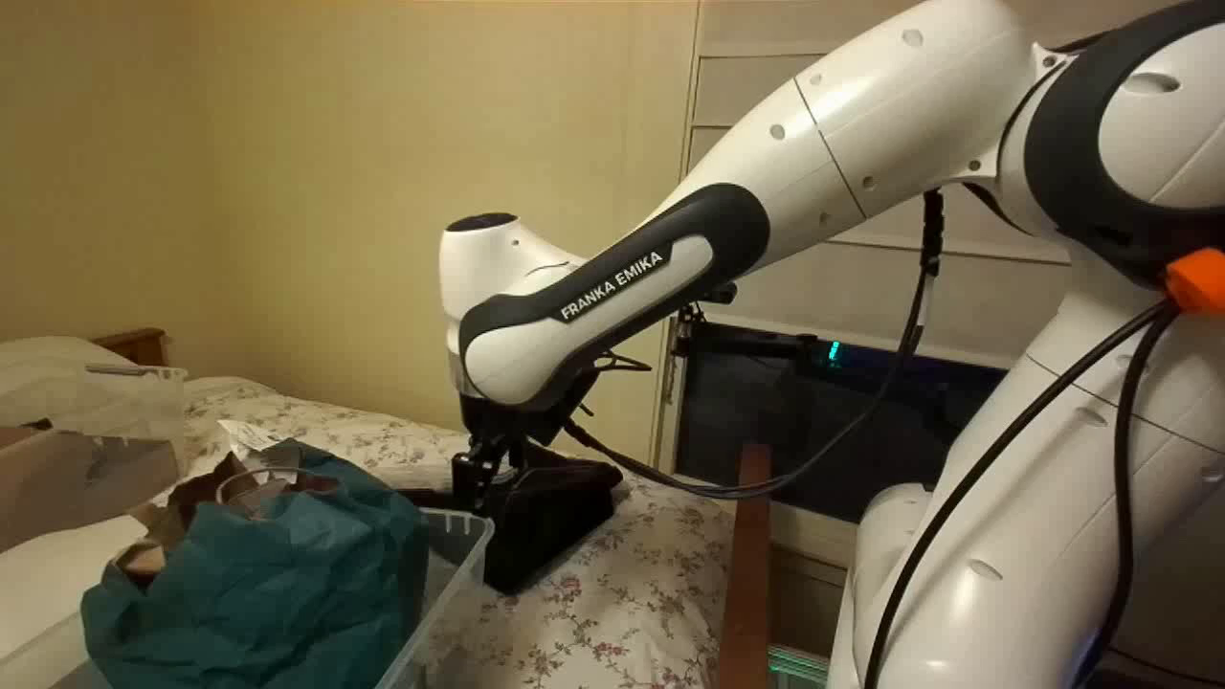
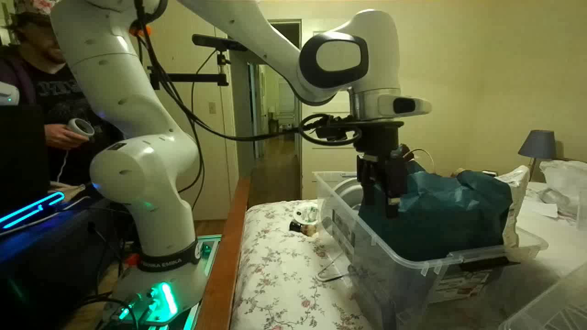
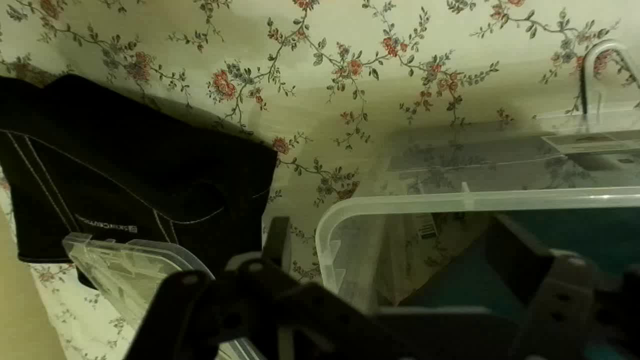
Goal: Move the storage box slightly and place the lid on top of it
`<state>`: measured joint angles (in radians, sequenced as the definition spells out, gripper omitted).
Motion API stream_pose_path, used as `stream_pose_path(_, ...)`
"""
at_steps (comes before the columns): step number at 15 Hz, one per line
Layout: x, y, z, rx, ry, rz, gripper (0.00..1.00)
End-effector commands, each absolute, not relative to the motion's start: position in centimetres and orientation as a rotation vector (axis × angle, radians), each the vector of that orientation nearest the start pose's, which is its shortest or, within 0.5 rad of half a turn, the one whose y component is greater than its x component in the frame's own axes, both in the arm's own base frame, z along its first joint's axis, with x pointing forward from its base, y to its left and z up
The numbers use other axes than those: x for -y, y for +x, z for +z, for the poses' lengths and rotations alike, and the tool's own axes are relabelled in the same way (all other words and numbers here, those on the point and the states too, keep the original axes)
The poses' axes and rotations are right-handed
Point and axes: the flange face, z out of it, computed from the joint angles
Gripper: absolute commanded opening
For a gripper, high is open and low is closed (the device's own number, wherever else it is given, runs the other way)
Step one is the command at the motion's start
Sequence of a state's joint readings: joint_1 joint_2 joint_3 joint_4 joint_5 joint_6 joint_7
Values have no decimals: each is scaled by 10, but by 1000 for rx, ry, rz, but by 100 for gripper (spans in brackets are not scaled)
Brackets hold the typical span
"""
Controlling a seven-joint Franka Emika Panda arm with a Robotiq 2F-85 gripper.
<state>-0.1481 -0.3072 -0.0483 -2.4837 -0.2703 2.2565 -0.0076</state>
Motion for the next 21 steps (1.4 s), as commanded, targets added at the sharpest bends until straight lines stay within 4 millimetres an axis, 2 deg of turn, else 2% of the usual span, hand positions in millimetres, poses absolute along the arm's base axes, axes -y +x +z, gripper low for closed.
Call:
stream_pose_path(1,93,433,410,-40,-3348,-99,100)
stream_pose_path(7,95,437,409,-23,-3324,-96,100)
stream_pose_path(14,108,489,406,130,-3257,-173,100)
stream_pose_path(17,119,514,394,148,-3247,-164,100)
stream_pose_path(21,142,541,377,126,-3256,-159,100)
